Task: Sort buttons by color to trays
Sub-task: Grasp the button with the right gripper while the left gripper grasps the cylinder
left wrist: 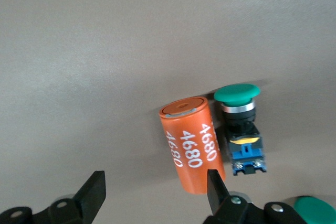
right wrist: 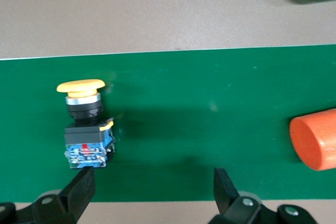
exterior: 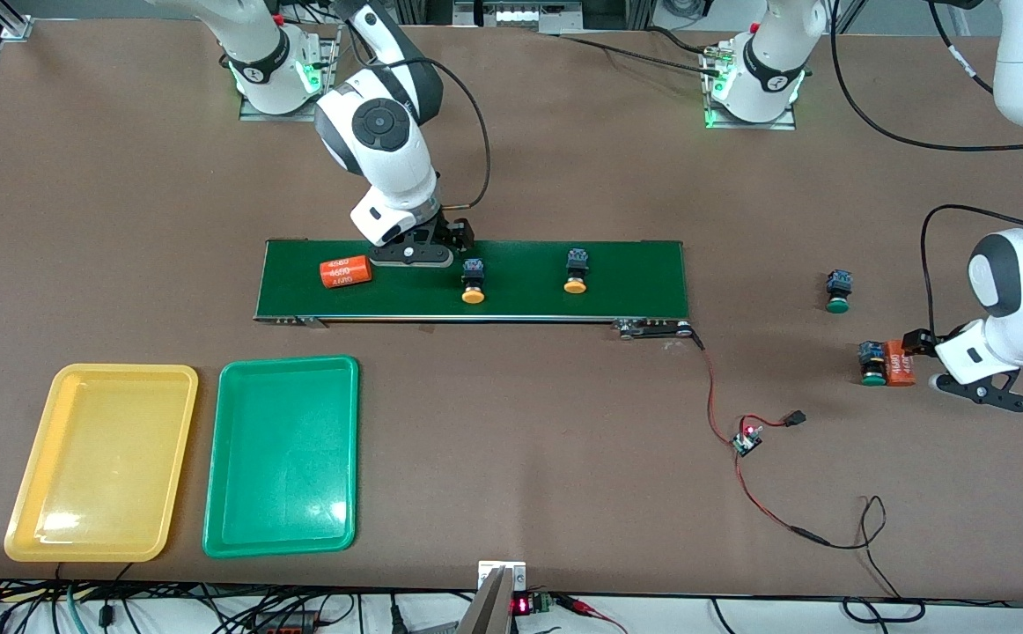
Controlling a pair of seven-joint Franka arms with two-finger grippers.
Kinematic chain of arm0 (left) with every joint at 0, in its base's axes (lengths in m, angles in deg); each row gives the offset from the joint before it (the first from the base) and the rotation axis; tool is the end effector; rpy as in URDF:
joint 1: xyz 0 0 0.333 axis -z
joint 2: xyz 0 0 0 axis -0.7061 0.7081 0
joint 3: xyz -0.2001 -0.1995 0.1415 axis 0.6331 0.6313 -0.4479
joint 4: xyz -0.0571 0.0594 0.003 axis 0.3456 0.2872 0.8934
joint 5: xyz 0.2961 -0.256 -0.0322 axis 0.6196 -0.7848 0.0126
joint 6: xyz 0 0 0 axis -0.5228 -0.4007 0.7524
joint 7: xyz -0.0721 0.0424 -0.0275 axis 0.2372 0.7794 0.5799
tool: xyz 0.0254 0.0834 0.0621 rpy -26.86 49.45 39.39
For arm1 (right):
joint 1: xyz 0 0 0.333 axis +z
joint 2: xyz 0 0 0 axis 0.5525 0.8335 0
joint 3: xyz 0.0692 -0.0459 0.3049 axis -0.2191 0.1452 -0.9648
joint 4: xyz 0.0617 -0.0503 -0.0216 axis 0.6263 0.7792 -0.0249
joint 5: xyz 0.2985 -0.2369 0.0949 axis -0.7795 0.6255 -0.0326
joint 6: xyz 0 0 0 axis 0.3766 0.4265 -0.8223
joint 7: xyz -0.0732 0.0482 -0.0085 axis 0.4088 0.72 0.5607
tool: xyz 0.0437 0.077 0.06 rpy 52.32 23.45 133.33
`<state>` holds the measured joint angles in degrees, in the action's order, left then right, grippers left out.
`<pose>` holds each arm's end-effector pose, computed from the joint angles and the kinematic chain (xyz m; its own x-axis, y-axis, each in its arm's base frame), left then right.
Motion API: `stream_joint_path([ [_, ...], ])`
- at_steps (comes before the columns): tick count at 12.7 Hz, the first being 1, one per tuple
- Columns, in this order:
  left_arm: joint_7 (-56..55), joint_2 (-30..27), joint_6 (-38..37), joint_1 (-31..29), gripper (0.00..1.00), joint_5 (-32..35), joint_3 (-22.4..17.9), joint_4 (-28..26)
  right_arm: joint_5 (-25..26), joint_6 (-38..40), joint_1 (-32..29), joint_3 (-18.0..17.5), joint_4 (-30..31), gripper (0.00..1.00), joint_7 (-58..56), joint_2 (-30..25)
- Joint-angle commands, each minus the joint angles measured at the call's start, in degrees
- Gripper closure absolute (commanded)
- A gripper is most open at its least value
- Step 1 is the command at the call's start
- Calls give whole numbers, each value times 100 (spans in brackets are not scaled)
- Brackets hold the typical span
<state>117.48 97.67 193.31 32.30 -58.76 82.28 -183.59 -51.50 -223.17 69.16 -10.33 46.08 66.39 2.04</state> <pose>0.6289 0.2030 0.2293 0.9443 -0.2963 -0.1432 -0.3128 -0.9433 -0.1108 0.4507 0.3833 0.2885 0.9981 -0.0414 0.0458 -0.0396 -0.9985 -0.0390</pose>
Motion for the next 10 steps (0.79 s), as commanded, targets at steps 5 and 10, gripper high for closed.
stream_joint_path([
  [5, 81, 193, 96, -13, 14, -544, 12, -80, 3, -111, -11, 58, -100, 0, -26, 205],
  [10, 81, 290, 227, -101, 15, -587, 3, -98, -6, -225, -20, 67, -109, 0, -17, 293],
])
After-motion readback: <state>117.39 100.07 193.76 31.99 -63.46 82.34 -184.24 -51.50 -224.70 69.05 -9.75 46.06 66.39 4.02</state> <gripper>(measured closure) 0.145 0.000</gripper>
